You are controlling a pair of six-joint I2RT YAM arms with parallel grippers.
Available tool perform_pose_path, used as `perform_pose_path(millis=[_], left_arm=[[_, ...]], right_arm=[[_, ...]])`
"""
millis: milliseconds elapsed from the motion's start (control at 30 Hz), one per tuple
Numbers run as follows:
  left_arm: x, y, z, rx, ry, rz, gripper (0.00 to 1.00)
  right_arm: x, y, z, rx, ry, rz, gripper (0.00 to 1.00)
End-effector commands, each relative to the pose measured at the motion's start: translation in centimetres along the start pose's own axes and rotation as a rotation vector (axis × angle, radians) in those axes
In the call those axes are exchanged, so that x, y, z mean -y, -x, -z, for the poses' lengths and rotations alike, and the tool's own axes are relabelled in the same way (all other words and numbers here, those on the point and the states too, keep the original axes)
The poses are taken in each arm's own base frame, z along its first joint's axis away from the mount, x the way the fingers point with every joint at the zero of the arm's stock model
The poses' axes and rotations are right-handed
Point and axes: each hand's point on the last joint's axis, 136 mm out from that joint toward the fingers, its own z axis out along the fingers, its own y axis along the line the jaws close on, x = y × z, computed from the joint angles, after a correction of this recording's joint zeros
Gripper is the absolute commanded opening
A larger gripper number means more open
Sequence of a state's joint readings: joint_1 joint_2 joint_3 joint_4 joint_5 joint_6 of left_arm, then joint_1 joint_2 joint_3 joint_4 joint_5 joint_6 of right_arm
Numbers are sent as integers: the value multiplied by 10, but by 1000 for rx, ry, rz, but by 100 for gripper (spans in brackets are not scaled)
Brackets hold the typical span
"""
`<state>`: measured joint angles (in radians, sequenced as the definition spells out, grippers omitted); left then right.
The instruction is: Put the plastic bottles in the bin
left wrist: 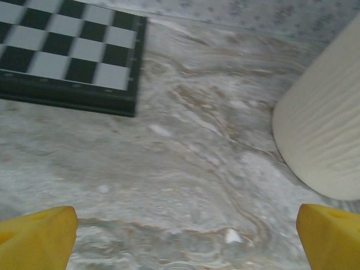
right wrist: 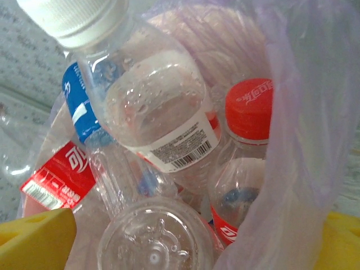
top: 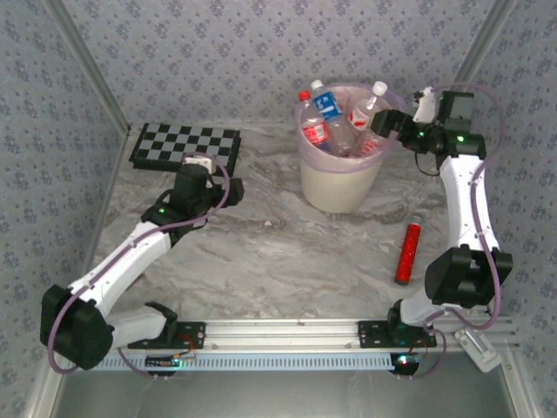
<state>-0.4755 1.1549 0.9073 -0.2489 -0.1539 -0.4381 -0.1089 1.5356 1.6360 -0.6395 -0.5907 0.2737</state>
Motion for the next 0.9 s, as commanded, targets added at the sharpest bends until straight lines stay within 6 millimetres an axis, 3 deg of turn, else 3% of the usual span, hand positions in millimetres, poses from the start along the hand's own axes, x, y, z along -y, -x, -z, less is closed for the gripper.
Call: perform_pose_path(millis=[0,133,267,333,400,500,700,833,867], left_arm=[[-30,6,15,37,98,7,100],[-58,5,26,64,186,-39,100],[-65,3,27,81,213,-65,100],[-65,3,26,85,214,-65,100],[-67,4,26,89,221,-68,100],[-74,5,26,104,255,-77,100],[-108,-1,26,132,389,-108,100],[-134,-4,25,175,447,-88,100],[-141,-5,25,187,460,-79,100]], right_arm=[[-21,-21,-27,-70,74,-6,99],[-56,-30,-48,-100,146,34,99],[-86,-38,-66,-137,198,68,99],[-94,-36,-66,-130,206,82,99],[-90,-30,-60,-108,175,97,100],[-62,-28,-45,-93,71,96,100],[13,-34,8,39,-186,95,100],[55,-56,25,105,-299,66,100],[67,-70,22,96,-317,56,100]])
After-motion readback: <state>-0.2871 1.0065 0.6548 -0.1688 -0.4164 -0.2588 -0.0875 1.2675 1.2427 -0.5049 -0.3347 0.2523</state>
